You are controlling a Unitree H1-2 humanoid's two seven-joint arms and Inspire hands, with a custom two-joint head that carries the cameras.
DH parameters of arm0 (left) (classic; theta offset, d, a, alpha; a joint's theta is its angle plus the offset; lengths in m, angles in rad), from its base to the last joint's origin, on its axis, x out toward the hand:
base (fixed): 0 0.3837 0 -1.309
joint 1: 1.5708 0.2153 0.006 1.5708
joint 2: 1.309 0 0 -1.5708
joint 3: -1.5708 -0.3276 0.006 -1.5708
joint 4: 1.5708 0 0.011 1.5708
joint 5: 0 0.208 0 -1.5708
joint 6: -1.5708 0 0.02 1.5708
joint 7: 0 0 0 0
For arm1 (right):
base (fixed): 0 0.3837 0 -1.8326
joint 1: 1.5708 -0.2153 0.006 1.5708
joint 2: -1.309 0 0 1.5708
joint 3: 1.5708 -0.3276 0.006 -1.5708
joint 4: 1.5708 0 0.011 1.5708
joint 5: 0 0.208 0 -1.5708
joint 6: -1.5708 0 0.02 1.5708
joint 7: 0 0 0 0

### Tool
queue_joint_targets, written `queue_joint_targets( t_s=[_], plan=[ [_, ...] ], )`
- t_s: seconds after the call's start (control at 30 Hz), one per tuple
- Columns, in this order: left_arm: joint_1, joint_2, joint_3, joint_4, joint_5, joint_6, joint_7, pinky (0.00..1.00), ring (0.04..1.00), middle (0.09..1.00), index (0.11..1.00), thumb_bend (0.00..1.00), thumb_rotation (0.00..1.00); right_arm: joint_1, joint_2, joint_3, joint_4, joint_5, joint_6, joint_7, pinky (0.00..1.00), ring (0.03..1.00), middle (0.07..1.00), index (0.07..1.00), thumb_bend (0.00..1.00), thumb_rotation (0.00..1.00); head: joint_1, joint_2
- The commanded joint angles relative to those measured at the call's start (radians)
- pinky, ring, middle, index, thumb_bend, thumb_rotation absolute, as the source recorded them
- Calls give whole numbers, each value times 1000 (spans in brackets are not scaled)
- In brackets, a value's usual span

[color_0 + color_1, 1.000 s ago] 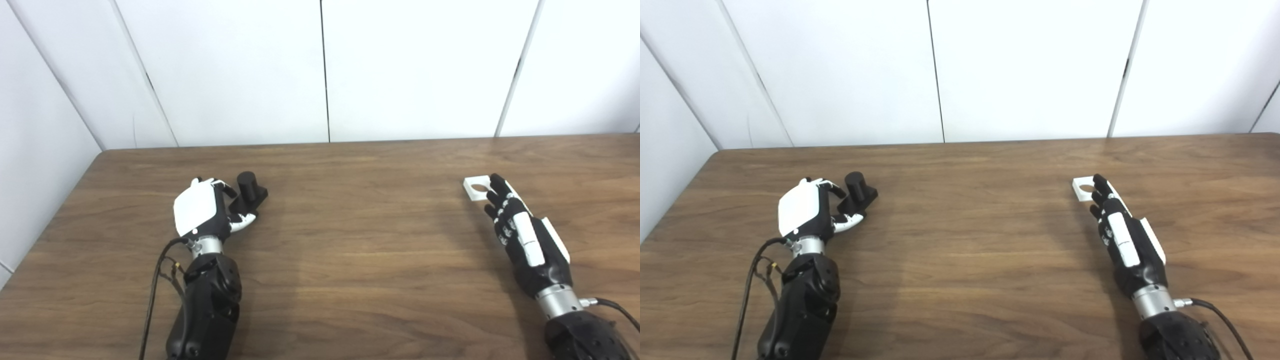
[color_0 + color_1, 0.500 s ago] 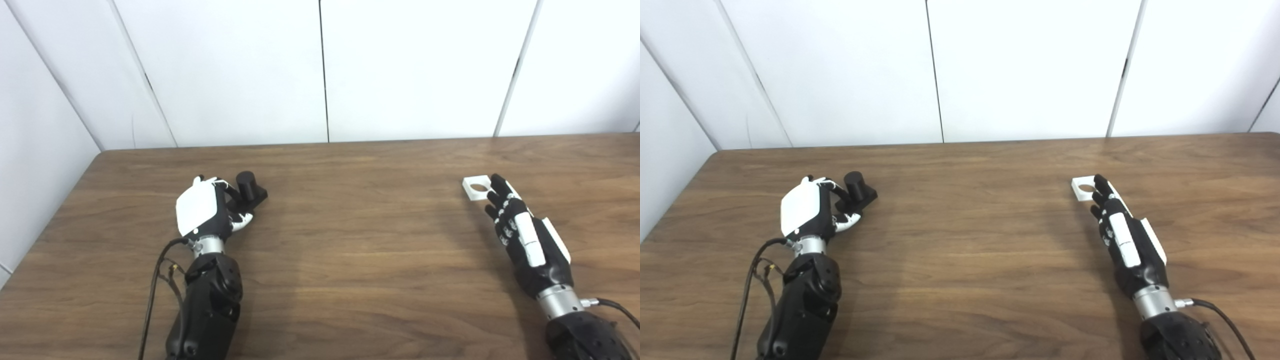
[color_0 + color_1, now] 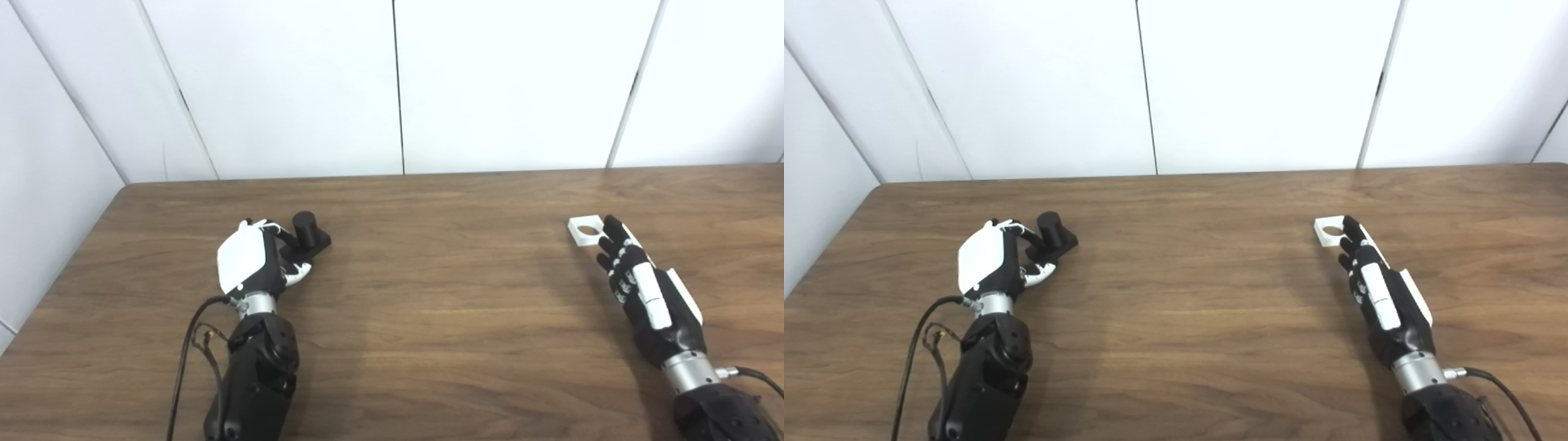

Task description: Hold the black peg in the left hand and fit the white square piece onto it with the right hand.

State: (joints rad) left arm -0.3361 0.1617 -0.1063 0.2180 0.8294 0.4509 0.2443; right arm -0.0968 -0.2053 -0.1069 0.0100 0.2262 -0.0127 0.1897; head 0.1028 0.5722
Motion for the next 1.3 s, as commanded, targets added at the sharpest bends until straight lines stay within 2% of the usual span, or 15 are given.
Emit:
queue_joint_targets(
  t_s=[0.0,0.3,0.4,0.63,1.07,1.27],
  plan=[
    [-10,3,-10,2,-6,5,7,883,968,852,488,512,67,5,-7,-1,-7,0,-10,6,1000,1000,1000,970,651,877,2,0],
    [-13,13,-28,14,-1,12,15,876,961,855,495,512,78,8,-8,1,-13,1,2,5,1000,1000,1000,968,659,870,4,0],
    [-13,14,-31,11,2,15,13,882,964,861,643,679,294,7,-10,2,-10,-2,-2,7,1000,1000,1000,969,662,869,5,0],
    [-18,17,-32,7,4,14,13,880,962,867,679,765,377,3,-13,0,1,1,-2,11,1000,1000,1000,964,671,868,9,2],
    [-11,7,-20,-41,-16,13,-12,894,981,894,810,838,441,1,-17,7,8,-7,1,15,1000,1000,1000,961,648,881,11,5],
    [-8,3,-17,-69,-36,10,-7,893,989,907,820,846,401,-5,-20,11,20,-16,-3,18,994,1000,1000,962,652,883,12,4]
  ],
)
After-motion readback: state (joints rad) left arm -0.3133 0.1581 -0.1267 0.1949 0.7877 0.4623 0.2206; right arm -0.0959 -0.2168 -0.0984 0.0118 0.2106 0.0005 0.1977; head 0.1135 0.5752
